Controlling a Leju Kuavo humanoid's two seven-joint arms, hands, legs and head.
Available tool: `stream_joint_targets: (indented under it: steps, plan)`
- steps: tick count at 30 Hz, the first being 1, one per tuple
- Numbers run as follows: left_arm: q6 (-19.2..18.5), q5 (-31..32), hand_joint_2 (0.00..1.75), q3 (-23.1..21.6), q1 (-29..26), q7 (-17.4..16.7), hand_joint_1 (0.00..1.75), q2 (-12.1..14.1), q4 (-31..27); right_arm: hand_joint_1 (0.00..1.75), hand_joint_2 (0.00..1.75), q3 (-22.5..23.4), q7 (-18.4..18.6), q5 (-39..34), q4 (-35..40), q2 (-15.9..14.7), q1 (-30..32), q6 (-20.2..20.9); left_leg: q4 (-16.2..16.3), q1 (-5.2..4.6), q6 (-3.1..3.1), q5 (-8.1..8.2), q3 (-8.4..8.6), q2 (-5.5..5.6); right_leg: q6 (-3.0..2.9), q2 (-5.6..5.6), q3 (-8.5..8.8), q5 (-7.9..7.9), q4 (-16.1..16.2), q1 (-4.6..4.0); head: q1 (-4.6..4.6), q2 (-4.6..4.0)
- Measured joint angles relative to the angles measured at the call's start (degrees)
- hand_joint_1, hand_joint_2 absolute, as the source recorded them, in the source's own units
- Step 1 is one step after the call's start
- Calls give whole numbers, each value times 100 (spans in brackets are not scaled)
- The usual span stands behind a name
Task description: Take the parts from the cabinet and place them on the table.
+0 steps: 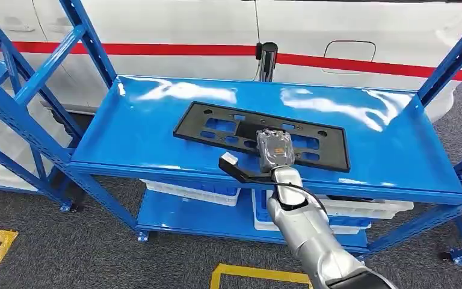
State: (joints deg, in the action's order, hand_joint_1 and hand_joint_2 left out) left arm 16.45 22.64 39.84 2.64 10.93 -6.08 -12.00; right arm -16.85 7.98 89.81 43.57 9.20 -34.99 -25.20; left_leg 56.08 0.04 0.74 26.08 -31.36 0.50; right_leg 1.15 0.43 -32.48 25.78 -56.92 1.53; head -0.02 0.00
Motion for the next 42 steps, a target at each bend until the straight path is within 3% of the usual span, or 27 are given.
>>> stream_joint_targets:
  steps: [3, 5, 9, 13, 19, 20, 26, 27, 28, 29, 35, 42]
  plan:
    - [548, 154, 0, 26, 6, 1070, 0, -18, -33, 175, 175, 81, -447, -394, 623, -50, 280, -193, 1, 0, 0, 0, -10, 2, 0, -1, -6, 0, 0, 0, 2, 0]
    - [901, 156, 0, 118, 22, 1418, 0, -48, -46, 175, 175, 140, -815, -810, 1289, -81, 512, -409, 0, 0, 3, 2, -12, 1, 0, 1, -7, 0, 0, 6, 2, 0]
    - [1028, 145, 0, 243, 27, 1572, 0, -79, -61, 175, 175, 177, -960, -1032, 2178, -125, 775, -455, 0, -1, 5, 5, -14, -2, 0, 3, -18, 0, 0, 7, 2, 0]
    - [853, 37, 0, 435, 27, 1908, 0, -111, -79, 175, 175, 177, -1362, -1654, 3085, -199, 1143, -833, 0, -2, 5, 4, -27, 1, 0, 0, -26, 0, 0, 7, 0, 0]
    - [746, 129, 0, 507, 35, 1950, 0, -140, -76, 175, 175, 142, -1528, -1834, 4562, -424, 1675, -1010, 0, -3, 11, 11, -31, -5, 1, 7, -27, 1, 1, 14, 0, 0]
    - [746, 136, 175, 525, 43, 1952, 0, -142, -76, 175, 175, 140, -1530, -1841, 4677, -450, 1719, -1010, 0, -3, 11, 11, -31, -4, 0, 5, -28, 2, 1, 14, 2, 0]
    - [744, 302, 175, 531, 44, 1652, 0, -192, -68, 175, 175, 79, -1653, -1847, 5262, -662, 2045, -1290, 0, -3, 11, 11, -32, 1, 0, 1, -28, 2, 1, 14, 0, 0]
    - [694, 320, 0, 531, 43, 1554, 0, -208, -61, 175, 175, 50, -1664, -1849, 5369, -700, 2135, -1338, 0, -3, 11, 11, -33, 0, 0, 2, -28, 2, 1, 14, 2, 0]
    - [639, 358, 0, 531, 44, 1459, 0, -227, -50, 175, 175, 13, -1670, -1847, 5475, -734, 2213, -1379, 0, -3, 11, 11, -33, -1, 0, 2, -29, 2, 1, 14, 2, 0]
    - [583, 394, 175, 529, 43, 1399, 0, -243, -37, 175, 175, -24, -1677, -1834, 5567, -763, 2285, -1397, 0, -3, 11, 11, -33, -1, 0, 2, -29, 2, 1, 14, 0, 0]
    - [167, 387, 175, 529, 42, 1222, 0, -284, -26, 175, 175, -260, -1635, -1749, 5900, -916, 2373, -1228, 0, -3, 12, 11, -34, 0, 0, 2, -29, 2, 2, 14, 2, 0]
    - [139, 494, 175, 522, 50, 955, 0, -286, -20, 175, 175, -334, -1548, -1886, 6064, -1084, 2372, -1089, 0, -3, 12, 11, -33, 0, 0, 2, -28, 2, 1, 14, 0, 0]
